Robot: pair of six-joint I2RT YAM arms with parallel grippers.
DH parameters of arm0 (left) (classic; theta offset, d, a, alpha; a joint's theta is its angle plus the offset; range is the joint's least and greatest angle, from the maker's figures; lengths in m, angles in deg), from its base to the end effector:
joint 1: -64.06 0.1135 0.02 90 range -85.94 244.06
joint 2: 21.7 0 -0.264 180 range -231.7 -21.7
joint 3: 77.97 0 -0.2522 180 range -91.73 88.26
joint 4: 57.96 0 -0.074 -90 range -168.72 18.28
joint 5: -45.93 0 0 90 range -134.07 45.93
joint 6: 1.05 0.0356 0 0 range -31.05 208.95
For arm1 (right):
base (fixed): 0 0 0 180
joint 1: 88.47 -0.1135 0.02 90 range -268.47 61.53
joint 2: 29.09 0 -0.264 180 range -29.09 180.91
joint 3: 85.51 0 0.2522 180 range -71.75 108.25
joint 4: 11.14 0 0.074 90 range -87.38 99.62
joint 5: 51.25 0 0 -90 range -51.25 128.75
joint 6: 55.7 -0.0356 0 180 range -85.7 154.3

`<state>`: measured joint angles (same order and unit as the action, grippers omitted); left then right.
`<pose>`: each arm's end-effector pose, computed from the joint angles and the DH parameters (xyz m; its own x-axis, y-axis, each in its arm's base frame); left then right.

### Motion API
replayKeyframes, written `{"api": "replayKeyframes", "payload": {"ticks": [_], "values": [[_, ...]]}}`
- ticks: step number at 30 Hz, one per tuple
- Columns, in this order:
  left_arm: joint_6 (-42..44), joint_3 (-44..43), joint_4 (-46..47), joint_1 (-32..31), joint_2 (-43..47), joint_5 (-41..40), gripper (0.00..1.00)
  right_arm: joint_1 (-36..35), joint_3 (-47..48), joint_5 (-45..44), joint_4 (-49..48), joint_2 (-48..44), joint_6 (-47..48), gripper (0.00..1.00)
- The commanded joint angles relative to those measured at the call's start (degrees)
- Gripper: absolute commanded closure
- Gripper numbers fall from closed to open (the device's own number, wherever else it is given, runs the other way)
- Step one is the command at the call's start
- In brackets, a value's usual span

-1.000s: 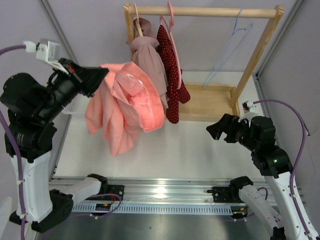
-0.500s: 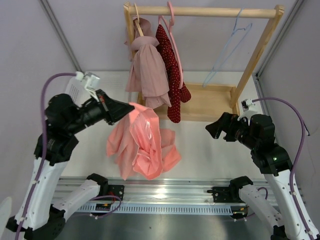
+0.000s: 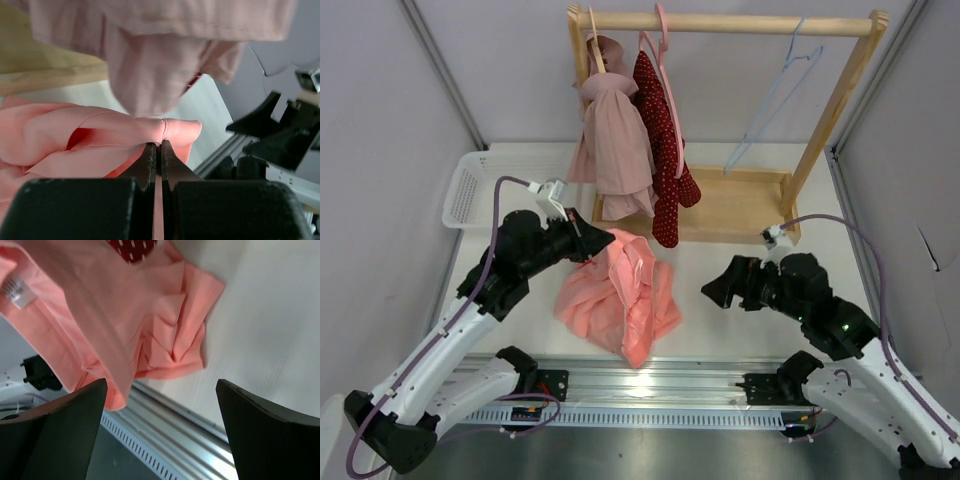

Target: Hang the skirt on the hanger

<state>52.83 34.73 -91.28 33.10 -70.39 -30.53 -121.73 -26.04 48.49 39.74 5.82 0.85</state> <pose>0.1585 -0.1048 0.3647 -0.5852 -0.3173 -0.7463 0.4325 0.6563 -0.6182 0.1060 0.0767 0.3210 -0.6772 0.2055 -0.7065 -0.3524 0.7523 0.5567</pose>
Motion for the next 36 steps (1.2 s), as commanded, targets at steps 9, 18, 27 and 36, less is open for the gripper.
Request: {"api": "replayKeyframes", "payload": {"ticks": [9,18,27,36], "values": [[-4.7,9.4,8.1,-0.3,3.2,-7.2,1.00,-36.8,-12.3,-32.0,-17.0,8.8,-23.7,0.04],[-4.3,10.1,6.7,-0.3,4.5,-7.0,1.00,-38.0,-19.3,-31.0,-29.9,19.8,-33.5,0.13],[-4.1,11.4,6.4,-0.3,4.8,-7.0,1.00,-42.6,-19.7,-31.4,-39.8,29.4,-35.9,0.25],[-3.8,11.4,5.8,-0.3,5.4,-7.4,1.00,-43.7,-22.2,-32.9,-43.4,33.3,-38.5,0.40]]}}
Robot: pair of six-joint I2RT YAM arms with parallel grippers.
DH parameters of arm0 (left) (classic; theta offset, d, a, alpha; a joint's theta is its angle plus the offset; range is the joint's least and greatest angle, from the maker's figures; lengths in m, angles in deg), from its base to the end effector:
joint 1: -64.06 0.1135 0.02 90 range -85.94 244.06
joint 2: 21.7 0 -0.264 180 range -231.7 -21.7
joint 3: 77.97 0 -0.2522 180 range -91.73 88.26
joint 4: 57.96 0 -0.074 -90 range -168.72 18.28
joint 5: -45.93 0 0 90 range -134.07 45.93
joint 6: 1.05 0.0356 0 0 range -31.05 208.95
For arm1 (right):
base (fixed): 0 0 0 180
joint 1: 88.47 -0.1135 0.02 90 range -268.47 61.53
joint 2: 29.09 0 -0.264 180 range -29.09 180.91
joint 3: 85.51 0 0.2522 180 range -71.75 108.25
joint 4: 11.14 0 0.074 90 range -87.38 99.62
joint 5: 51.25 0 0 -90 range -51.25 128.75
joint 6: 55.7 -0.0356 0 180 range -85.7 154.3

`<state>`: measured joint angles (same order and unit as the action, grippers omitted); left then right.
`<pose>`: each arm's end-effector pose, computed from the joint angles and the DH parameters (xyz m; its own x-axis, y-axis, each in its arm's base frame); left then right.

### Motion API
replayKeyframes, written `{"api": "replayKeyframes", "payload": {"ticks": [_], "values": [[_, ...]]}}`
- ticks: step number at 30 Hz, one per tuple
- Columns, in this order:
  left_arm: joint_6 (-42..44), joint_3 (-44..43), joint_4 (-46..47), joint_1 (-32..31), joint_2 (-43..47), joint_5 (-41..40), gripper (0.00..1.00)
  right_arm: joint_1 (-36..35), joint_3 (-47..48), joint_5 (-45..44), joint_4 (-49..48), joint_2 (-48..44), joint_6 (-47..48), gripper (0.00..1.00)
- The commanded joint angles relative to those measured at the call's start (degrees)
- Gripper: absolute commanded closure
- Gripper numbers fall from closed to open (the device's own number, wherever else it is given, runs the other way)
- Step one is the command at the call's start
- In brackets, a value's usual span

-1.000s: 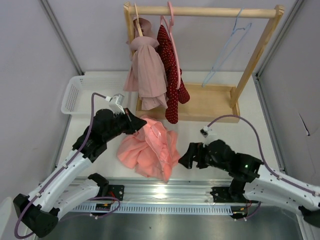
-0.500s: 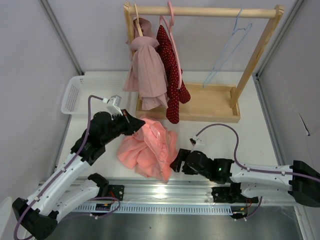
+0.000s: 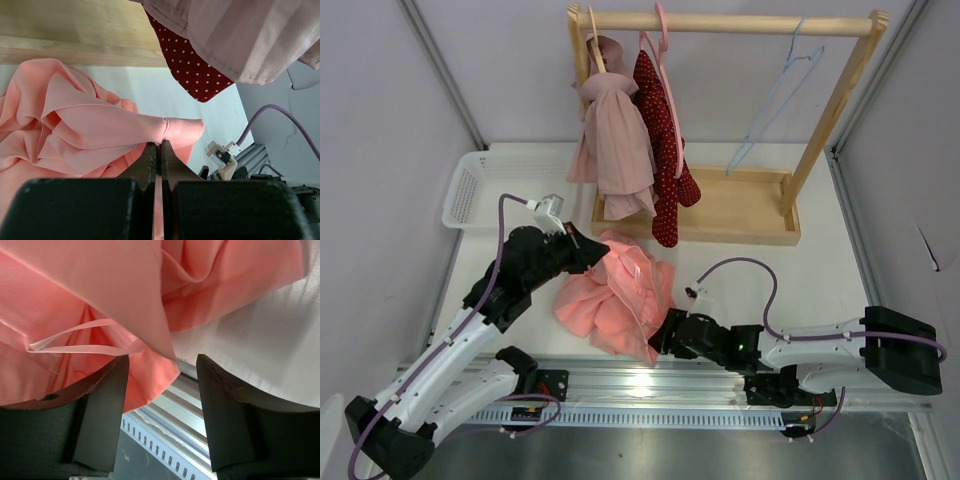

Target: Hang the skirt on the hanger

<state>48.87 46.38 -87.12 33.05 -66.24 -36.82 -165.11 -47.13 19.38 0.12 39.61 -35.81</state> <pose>0.1547 -0.0983 0.3134 -0.5985 -0.3855 -0.7023 0.2987 0.7060 -0.6421 0.0629 0.2135 0.1607 -0.8614 0.2123 -0.4615 -0.1486 0.7635 0.6285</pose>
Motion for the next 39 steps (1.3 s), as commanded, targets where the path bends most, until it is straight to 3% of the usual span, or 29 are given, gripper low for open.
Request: {"api": "replayKeyframes", "payload": {"ticks": [1,9,15,16,17,21,25,29,33,36,39], "values": [[0.3,-0.5,1.4,-0.3,1.4,-1.2,1.00,-0.2,-1.4,-4.1,-4.2,-0.6,-1.8,0.40],[0.8,-0.9,0.2,-0.2,1.9,-1.4,1.00,2.6,-2.9,-2.8,-12.4,0.7,1.9,0.57],[1.6,-1.6,-1.1,-0.2,2.4,-1.5,1.00,5.4,-2.5,-1.4,-13.0,-0.5,3.8,0.88],[1.8,-1.7,-1.5,-0.2,2.5,-1.4,1.00,6.0,-1.8,-1.2,-9.7,-1.5,4.4,0.98],[1.9,-2.3,-1.8,-0.2,2.6,-1.4,1.00,6.7,-0.6,-1.3,-6.8,-4.1,5.0,1.00],[2.8,-5.5,-3.1,-0.2,2.3,-0.3,1.00,9.7,8.1,-6.8,12.8,-13.6,12.6,1.00],[1.9,-8.1,-2.5,-0.2,1.4,1.5,1.00,20.0,17.1,-4.2,26.5,-20.9,22.0,1.00],[0.4,-9.2,-1.1,-0.3,1.4,2.7,1.00,28.4,30.4,1.7,34.0,-21.4,31.7,1.00],[-2.4,-8.8,-0.2,-1.6,2.6,2.2,1.00,32.1,41.3,2.8,39.8,-18.2,39.1,1.00],[-3.0,-7.7,-1.6,-3.0,4.0,-0.9,1.00,33.0,47.0,2.9,42.2,-15.9,42.1,1.00],[-4.5,-4.2,-2.4,-3.0,4.1,-2.7,1.00,33.1,46.8,5.1,42.7,-14.2,42.2,1.00]]}}
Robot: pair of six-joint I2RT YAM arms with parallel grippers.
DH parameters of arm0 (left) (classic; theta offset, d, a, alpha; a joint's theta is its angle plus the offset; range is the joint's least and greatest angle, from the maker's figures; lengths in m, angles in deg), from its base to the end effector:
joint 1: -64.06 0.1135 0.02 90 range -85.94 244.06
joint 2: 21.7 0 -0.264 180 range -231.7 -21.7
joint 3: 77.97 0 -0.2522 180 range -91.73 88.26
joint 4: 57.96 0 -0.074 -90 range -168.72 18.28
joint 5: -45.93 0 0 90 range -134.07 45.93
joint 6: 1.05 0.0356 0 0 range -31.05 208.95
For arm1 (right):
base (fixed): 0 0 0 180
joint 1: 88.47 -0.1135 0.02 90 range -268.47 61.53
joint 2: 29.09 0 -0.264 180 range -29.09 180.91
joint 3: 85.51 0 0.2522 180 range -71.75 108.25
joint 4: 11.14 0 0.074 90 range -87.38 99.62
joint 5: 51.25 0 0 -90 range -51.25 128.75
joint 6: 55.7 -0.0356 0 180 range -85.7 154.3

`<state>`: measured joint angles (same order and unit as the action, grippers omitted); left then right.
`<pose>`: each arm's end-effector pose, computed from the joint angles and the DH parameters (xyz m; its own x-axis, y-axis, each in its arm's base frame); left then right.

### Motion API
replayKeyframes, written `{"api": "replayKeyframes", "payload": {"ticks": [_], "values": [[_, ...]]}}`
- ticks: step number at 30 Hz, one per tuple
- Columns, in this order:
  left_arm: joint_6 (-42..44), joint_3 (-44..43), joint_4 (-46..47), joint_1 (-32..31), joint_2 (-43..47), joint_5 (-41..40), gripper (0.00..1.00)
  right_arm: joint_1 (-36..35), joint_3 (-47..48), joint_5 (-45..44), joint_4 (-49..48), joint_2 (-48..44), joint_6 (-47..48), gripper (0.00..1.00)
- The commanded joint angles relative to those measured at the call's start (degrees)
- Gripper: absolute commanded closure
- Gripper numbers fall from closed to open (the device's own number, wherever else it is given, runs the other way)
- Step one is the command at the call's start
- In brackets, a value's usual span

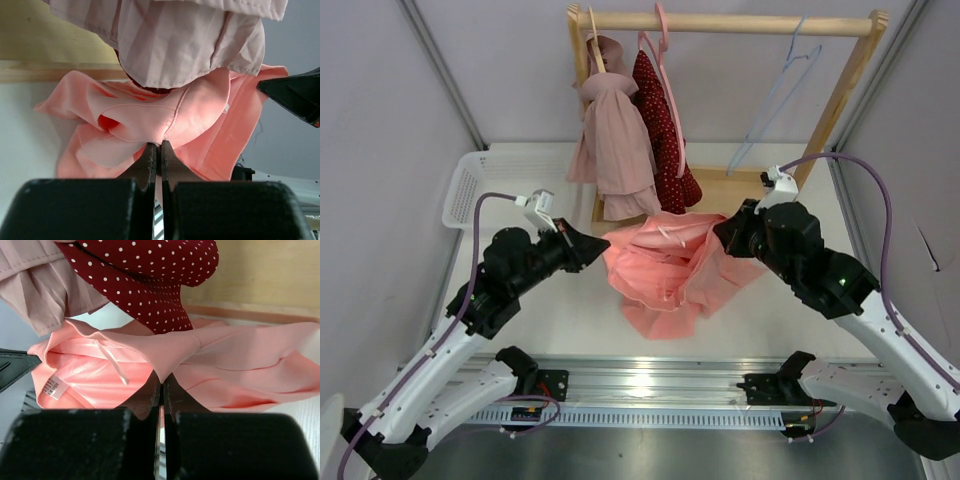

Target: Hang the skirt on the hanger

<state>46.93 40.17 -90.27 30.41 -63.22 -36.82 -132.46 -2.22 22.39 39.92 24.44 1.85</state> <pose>0.1355 -0.0956 0.3535 -0.5650 -0.4216 -0.7092 0.3691 0.6396 -0.6743 0.1385 0.1197 0.4117 -0.4768 0.2553 -0.8411 -0.2628 0.8717 0.4136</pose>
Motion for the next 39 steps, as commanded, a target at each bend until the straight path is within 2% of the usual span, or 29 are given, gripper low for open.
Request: {"api": "replayKeyframes", "payload": {"ticks": [1,4,10,17,21,24,27,28,31,34,39], "values": [[-3.2,4.5,1.2,-0.5,1.3,-2.8,1.00,0.5,0.8,2.7,2.4,1.0,4.4,1.00],[-6.6,12.2,5.1,-1.0,2.2,-4.0,1.00,0.3,-6.8,5.3,-0.1,-0.4,2.0,1.00],[-12.8,25.2,15.3,-6.0,2.1,-9.1,1.00,-1.4,-24.1,9.2,-6.4,-5.0,-4.4,1.00],[-12.5,28.5,21.8,-11.2,-2.9,-13.1,1.00,-8.5,-31.3,5.5,-8.0,-4.3,-9.5,1.00],[-9.9,26.8,21.0,-12.1,-3.8,-14.4,1.00,-11.4,-32.1,3.4,-8.6,-1.8,-10.2,1.00],[-9.2,25.4,17.2,-12.1,-4.1,-15.8,0.92,-12.0,-32.6,3.1,-9.5,0.2,-10.4,1.00],[-8.3,24.0,13.7,-12.1,-4.4,-16.6,0.73,-12.2,-32.3,2.4,-10.0,1.7,-10.3,1.00],[-8.0,23.8,13.4,-12.2,-4.1,-16.6,0.65,-12.2,-31.9,2.4,-10.1,1.8,-10.1,1.00],[-5.7,22.7,12.3,-12.8,-2.5,-17.7,0.49,-12.0,-31.0,2.0,-9.8,2.4,-9.6,1.00],[-0.4,20.1,12.6,-13.1,-2.0,-16.5,0.39,-12.0,-30.2,1.9,-9.3,3.1,-9.0,1.00],[13.6,11.9,12.5,-15.9,-8.5,-8.7,0.34,-12.0,-29.4,2.0,-9.2,3.4,-8.5,1.00]]}}
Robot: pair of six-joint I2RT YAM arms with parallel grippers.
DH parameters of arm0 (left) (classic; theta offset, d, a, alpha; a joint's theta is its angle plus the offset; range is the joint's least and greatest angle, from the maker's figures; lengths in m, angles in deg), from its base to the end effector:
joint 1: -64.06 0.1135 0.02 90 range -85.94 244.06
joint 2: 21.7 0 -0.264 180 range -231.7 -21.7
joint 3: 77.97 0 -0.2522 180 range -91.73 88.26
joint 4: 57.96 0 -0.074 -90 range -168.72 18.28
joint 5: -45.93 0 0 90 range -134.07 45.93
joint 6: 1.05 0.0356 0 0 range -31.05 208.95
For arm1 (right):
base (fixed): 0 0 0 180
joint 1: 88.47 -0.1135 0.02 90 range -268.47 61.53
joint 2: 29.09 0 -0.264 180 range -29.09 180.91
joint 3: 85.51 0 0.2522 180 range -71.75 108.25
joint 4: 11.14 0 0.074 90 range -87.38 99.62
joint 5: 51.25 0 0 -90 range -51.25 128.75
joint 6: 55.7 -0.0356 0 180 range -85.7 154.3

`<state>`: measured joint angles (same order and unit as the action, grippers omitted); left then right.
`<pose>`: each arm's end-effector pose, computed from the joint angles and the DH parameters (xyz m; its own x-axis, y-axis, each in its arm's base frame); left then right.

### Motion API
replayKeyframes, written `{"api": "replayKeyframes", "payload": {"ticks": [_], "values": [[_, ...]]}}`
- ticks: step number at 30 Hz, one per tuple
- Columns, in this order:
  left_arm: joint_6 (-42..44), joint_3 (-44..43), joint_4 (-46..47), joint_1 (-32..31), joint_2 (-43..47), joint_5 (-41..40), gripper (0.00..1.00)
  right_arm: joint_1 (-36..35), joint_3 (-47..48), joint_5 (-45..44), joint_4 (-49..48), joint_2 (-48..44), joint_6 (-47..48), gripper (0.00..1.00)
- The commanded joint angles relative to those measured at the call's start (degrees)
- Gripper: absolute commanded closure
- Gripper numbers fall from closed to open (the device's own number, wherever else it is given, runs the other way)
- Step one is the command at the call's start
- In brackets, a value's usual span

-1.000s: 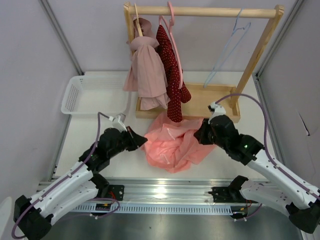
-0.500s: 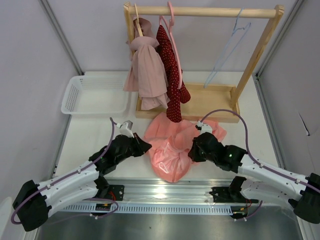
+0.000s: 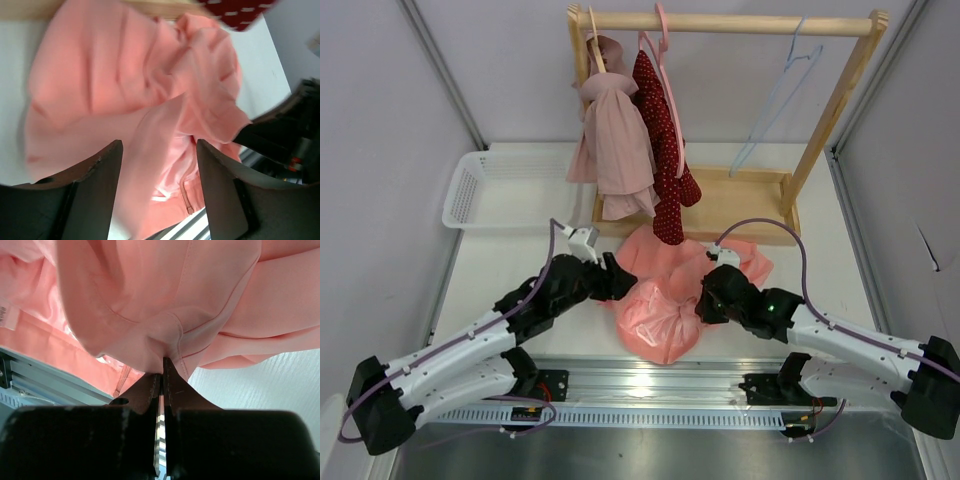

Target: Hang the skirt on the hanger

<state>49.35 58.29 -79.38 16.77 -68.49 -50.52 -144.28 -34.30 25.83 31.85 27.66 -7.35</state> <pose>0.1322 -0.1374 0.2472 -0.6377 -0.2430 -0.7310 0.3301 0.7712 -0.5443 0.1180 0.1595 0.2285 -0.7951 -0.0177 -0.6062 -0.2604 0.9127 0.3149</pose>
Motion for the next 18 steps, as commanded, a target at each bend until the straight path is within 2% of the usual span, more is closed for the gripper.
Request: {"api": "replayKeyframes", "payload": {"ticks": [1,2,5,11,16,18], "values": [[12.8,-7.5,0.2,-3.3,-6.5,3.9,0.33,-0.2,2.8,-1.3,-0.9,0.2,0.9,1.00],[16.0,-11.6,-2.2,-5.4,-8.2,3.2,0.32,-0.1,3.1,-1.3,-0.8,0.3,1.0,1.00],[20.6,-16.0,-6.1,-8.7,-12.4,-1.1,0.26,0.0,3.4,-1.5,-0.6,0.6,1.0,1.00],[28.7,-19.7,-9.5,-10.0,-15.8,2.8,0.24,0.4,4.4,-1.5,0.2,0.6,1.4,1.00],[33.3,-21.9,-13.9,-11.6,-14.2,7.8,0.19,2.1,5.5,-0.7,0.5,1.8,2.4,1.00],[34.2,-22.2,-16.9,-13.0,-14.9,6.8,0.17,2.3,6.0,-0.3,0.0,2.2,2.7,1.00]]}}
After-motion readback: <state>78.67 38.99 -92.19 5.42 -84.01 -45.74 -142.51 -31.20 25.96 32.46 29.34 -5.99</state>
